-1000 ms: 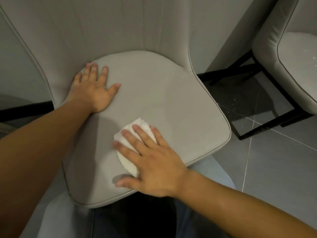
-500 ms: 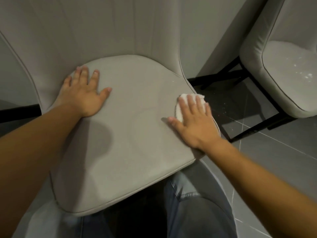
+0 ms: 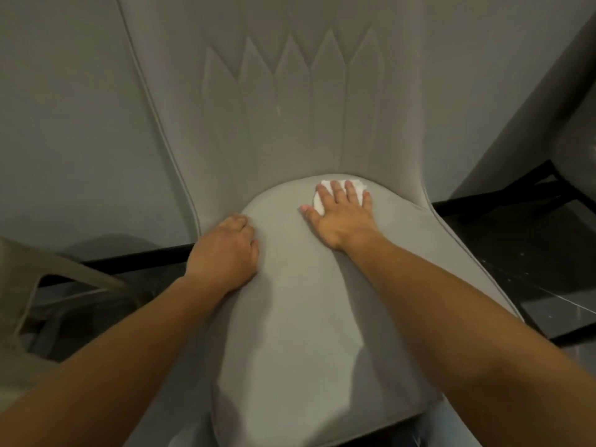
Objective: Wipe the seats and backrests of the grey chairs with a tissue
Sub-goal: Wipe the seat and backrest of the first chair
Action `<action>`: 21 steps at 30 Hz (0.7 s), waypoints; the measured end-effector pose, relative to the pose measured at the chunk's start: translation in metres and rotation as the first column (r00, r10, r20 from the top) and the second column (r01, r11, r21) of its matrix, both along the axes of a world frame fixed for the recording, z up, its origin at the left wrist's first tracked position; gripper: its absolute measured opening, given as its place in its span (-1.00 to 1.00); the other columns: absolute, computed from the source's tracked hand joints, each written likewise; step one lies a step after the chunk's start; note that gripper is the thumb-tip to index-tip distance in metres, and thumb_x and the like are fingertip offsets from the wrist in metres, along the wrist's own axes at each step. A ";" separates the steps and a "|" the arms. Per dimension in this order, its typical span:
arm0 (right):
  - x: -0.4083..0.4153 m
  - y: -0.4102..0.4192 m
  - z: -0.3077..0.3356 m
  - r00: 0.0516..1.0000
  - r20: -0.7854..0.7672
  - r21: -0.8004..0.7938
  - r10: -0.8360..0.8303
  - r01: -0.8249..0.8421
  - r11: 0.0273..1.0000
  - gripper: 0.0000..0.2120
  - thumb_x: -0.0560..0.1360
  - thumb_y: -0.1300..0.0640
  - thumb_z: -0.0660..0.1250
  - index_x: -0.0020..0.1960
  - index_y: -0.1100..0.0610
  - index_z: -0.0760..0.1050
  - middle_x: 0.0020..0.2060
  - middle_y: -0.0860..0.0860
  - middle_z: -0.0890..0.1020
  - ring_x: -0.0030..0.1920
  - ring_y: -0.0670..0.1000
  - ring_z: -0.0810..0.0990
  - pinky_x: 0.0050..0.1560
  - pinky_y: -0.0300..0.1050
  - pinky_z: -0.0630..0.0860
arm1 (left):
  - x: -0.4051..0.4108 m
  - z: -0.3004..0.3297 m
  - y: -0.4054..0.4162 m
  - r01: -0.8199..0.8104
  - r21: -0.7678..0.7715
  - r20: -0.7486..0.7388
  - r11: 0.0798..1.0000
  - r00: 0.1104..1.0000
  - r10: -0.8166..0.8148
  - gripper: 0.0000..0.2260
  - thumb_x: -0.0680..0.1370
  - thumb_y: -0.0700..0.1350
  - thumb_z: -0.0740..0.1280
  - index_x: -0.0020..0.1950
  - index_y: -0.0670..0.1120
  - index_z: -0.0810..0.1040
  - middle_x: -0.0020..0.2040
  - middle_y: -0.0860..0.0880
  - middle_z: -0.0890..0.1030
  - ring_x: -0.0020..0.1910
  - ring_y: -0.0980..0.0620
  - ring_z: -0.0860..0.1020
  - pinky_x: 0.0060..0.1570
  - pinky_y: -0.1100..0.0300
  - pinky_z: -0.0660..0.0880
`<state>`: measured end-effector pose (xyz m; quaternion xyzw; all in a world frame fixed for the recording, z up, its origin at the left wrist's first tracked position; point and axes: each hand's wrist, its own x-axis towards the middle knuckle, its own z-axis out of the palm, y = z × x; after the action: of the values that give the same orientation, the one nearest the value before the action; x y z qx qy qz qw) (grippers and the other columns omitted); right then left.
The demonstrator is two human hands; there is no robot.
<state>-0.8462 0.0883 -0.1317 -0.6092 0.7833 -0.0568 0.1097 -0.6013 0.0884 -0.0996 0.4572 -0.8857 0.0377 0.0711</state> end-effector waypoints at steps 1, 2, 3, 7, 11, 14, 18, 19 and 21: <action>0.001 -0.007 -0.001 1.000 -0.005 -0.012 -0.012 0.012 1.000 -0.15 0.43 -0.52 -0.31 0.61 -0.14 -0.05 0.62 -0.05 -0.06 0.59 0.05 -0.20 0.50 0.22 -0.32 | 0.007 0.008 0.001 0.031 -0.079 -0.012 0.996 0.999 -0.032 -0.69 0.57 -0.10 0.19 0.16 -0.23 0.59 0.30 -0.19 0.51 0.34 -0.13 0.41 0.30 0.00 0.33; 0.002 -0.012 -0.002 1.000 -0.009 -0.024 -0.022 0.022 0.999 -0.14 0.42 -0.53 -0.31 0.61 -0.13 -0.04 0.62 -0.04 -0.04 0.59 0.05 -0.19 0.50 0.22 -0.31 | 0.011 0.016 0.002 0.071 -0.177 -0.038 0.982 0.996 -0.079 -0.72 0.55 -0.13 0.21 0.12 -0.23 0.60 0.29 -0.19 0.52 0.34 -0.15 0.42 0.27 -0.04 0.37; 0.002 -0.017 -0.001 1.000 -0.012 -0.034 -0.027 0.027 0.999 -0.13 0.42 -0.53 -0.31 0.61 -0.13 -0.03 0.62 -0.04 -0.03 0.59 0.05 -0.18 0.50 0.22 -0.31 | 0.015 0.025 0.001 0.103 -0.305 -0.074 0.947 0.988 -0.132 -0.72 0.52 -0.14 0.22 0.13 -0.22 0.60 0.30 -0.20 0.51 0.36 -0.17 0.40 0.26 -0.07 0.36; 0.001 -0.029 0.002 0.999 -0.021 -0.056 -0.036 0.035 0.998 -0.14 0.43 -0.53 -0.29 0.60 -0.11 0.02 0.61 -0.01 0.01 0.60 0.07 -0.14 0.51 0.23 -0.26 | 0.014 0.070 -0.021 -0.229 -0.547 -0.301 0.805 0.951 0.066 -0.47 0.43 -0.01 0.23 0.39 -0.10 0.37 0.49 -0.17 0.25 0.48 -0.22 0.15 0.37 -0.15 0.07; 0.001 -0.032 0.001 0.998 -0.040 -0.070 -0.055 0.052 0.996 -0.15 0.43 -0.52 -0.27 0.59 -0.12 0.06 0.61 -0.01 0.03 0.60 0.06 -0.12 0.52 0.23 -0.24 | 0.012 0.102 -0.068 -0.597 -0.181 -0.593 0.782 0.701 0.398 -0.30 0.50 0.23 0.16 0.52 -0.10 0.09 0.54 -0.22 0.00 0.50 -0.25 -0.03 0.42 -0.19 -0.01; 0.000 -0.033 0.001 0.997 -0.047 -0.081 -0.056 0.052 0.995 -0.15 0.43 -0.53 -0.29 0.58 -0.12 0.07 0.60 -0.01 0.05 0.59 0.06 -0.11 0.52 0.22 -0.23 | 0.009 0.094 -0.091 -0.620 0.054 -0.656 0.783 0.569 0.496 -0.22 0.52 0.36 0.06 0.55 -0.12 0.01 0.54 -0.21 0.05 0.50 -0.22 0.02 0.45 -0.11 0.01; 0.001 -0.034 0.001 0.997 -0.038 -0.074 -0.068 0.065 0.995 -0.15 0.43 -0.52 -0.30 0.58 -0.12 0.08 0.60 0.00 0.07 0.59 0.06 -0.09 0.53 0.22 -0.23 | -0.002 0.077 -0.100 -0.547 0.129 -0.776 0.827 0.464 0.428 -0.26 0.49 0.40 0.08 0.43 -0.14 0.25 0.26 -0.19 0.52 0.13 -0.26 0.49 0.06 -0.03 0.39; 0.004 -0.037 0.002 0.996 -0.025 -0.064 -0.082 0.080 0.995 -0.14 0.43 -0.51 -0.30 0.58 -0.11 0.08 0.60 0.01 0.07 0.59 0.07 -0.10 0.52 0.22 -0.23 | -0.001 0.074 -0.102 -0.544 0.114 -0.802 0.831 0.444 0.400 -0.30 0.49 0.40 0.10 0.36 -0.14 0.32 0.18 -0.18 0.56 0.06 -0.27 0.52 -0.02 -0.02 0.40; 0.018 -0.043 0.004 0.992 0.002 -0.026 -0.125 0.125 0.992 -0.12 0.44 -0.49 -0.30 0.60 -0.02 0.05 0.61 0.05 0.04 0.60 0.08 -0.13 0.52 0.23 -0.27 | 0.001 0.071 -0.105 -0.551 0.085 -0.832 0.830 0.418 0.363 -0.34 0.48 0.39 0.13 0.25 -0.15 0.38 0.07 -0.16 0.60 -0.03 -0.26 0.53 -0.10 0.00 0.40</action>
<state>-0.8282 0.0456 -0.1278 -0.5604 0.8191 -0.0740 0.0979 -0.6004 -0.0169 -0.0287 0.6348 -0.5786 -0.0718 0.5070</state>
